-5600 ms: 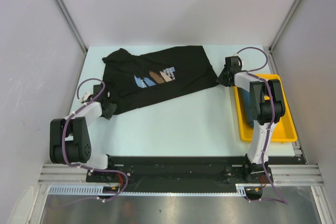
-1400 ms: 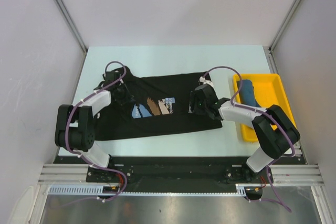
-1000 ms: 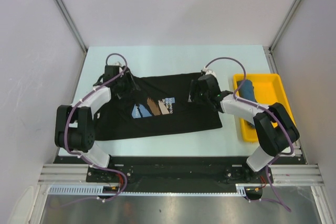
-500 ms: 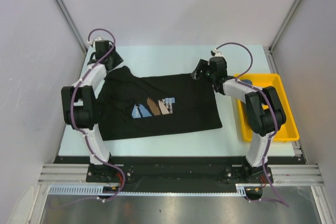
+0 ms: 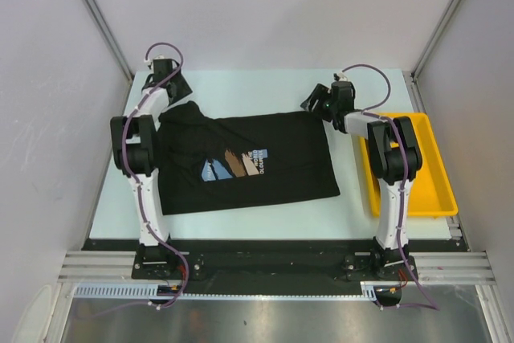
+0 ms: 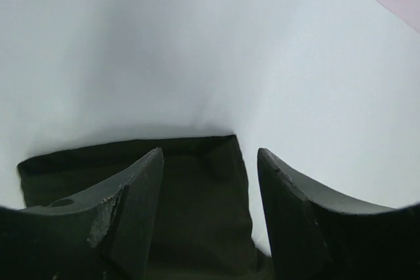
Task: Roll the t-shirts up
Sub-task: Fold the T-shirt at the center of the board.
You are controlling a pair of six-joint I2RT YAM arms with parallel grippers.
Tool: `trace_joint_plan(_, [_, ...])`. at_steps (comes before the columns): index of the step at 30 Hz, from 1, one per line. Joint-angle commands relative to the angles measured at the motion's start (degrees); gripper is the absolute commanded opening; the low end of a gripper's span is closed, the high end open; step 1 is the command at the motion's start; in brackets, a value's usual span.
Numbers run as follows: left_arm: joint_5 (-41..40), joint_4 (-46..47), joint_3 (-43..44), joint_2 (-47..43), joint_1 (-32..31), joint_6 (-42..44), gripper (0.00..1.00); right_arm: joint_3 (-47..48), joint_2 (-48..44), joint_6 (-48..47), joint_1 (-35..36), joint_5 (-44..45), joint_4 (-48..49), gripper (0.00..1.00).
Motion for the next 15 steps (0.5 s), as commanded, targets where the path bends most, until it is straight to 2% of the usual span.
trace_joint_plan(1, [1.74,-2.97,10.37,5.43,-0.22,1.19,0.63,5.55,3.86,3.08,-1.66,-2.61,3.21,0.69])
trace_joint_plan(7, [3.93,-8.33,17.87,11.15,-0.48,-1.09,0.60,11.44,7.56,5.19,-3.07,-1.13,-1.71,0.66])
trace_joint_plan(15, [4.99,-9.22,20.07,13.17,-0.92,-3.12,0.54,7.49,4.84,3.09,-4.38,4.50,-5.93,0.66])
